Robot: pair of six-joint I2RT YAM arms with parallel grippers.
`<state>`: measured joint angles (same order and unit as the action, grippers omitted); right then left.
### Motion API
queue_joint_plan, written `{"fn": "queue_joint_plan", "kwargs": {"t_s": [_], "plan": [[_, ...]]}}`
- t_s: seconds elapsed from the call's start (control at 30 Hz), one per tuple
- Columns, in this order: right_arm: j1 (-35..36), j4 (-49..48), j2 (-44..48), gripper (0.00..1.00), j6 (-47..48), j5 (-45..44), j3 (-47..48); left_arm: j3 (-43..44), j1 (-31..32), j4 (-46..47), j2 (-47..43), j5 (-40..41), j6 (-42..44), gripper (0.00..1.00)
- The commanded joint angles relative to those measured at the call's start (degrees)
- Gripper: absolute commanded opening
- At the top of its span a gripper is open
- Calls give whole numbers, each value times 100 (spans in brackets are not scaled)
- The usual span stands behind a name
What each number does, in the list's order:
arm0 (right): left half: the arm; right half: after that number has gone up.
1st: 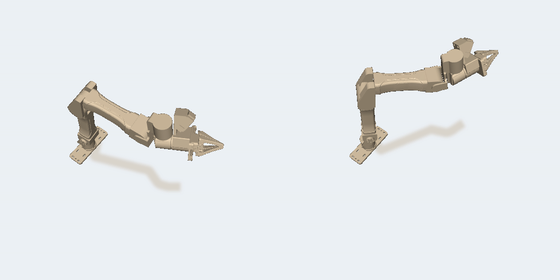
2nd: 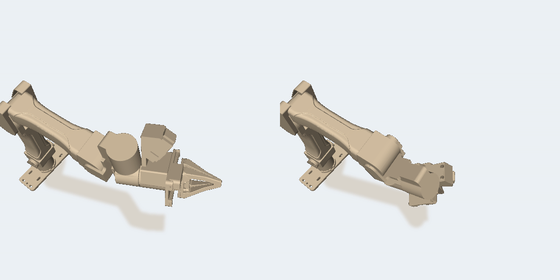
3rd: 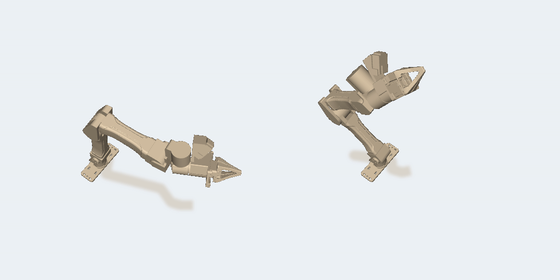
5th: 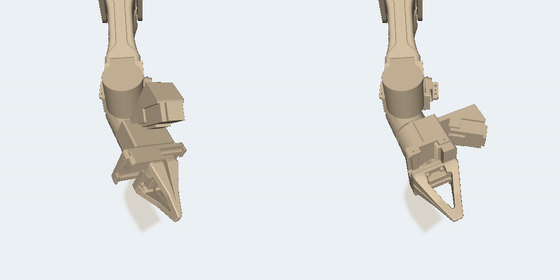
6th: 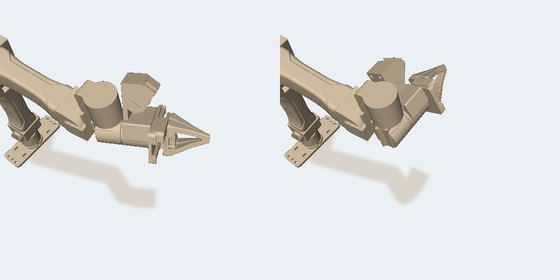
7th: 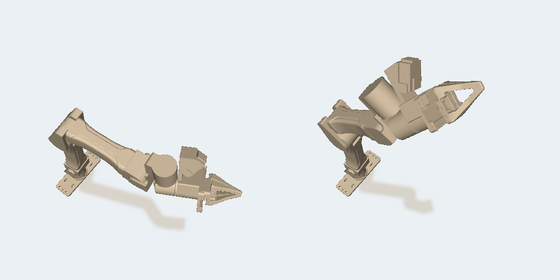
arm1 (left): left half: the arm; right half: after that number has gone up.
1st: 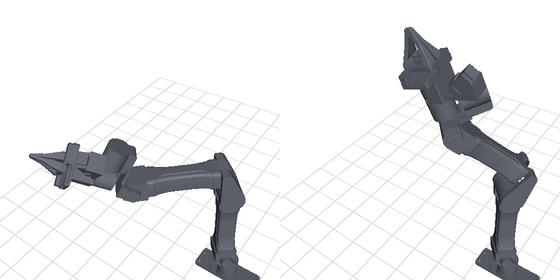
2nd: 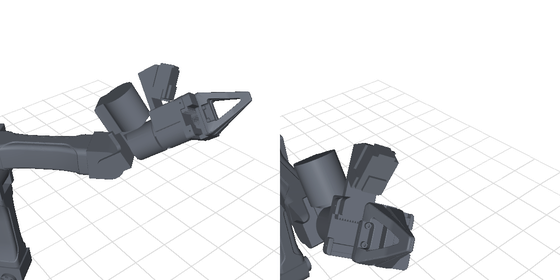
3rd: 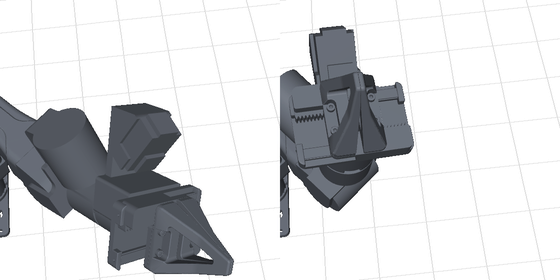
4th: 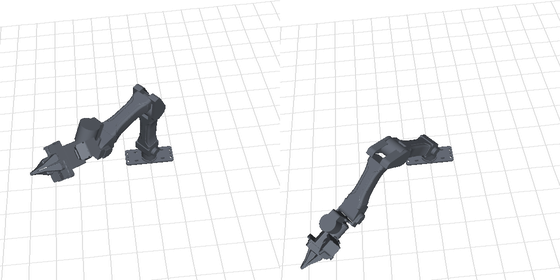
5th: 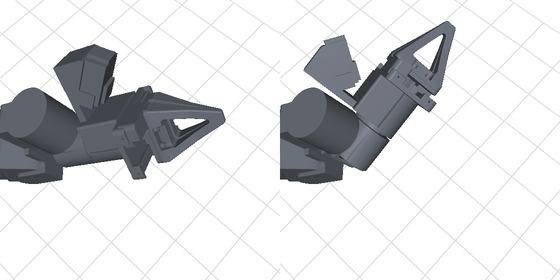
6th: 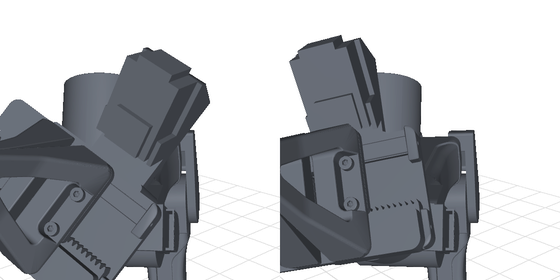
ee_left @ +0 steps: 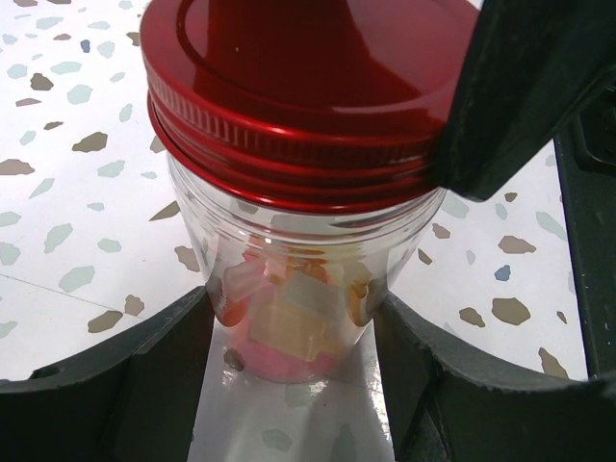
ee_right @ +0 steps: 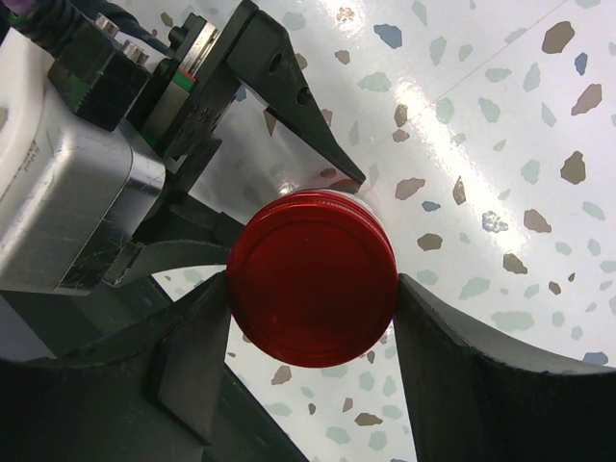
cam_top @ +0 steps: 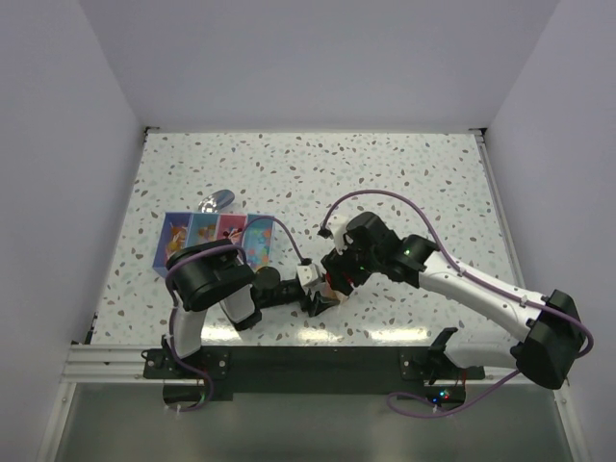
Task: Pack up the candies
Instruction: Screw the bottle lid onto the packing bottle.
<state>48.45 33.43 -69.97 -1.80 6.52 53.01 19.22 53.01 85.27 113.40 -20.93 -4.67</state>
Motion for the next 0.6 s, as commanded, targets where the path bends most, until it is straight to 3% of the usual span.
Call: {"fn": "queue_joint_plan", "kwargs": {"t_s": [0.0,0.4,0.57], "plan": [[51,453,-7,57,-154,-248,-37,-200,-10,112,226,238,1,57],[165,393,142,59,-215,-459,-89,-191,-10,86,208,230,-17,56],[174,287,238,67,-373,-477,-160,-226,-10,121,191,230,-43,60]]}}
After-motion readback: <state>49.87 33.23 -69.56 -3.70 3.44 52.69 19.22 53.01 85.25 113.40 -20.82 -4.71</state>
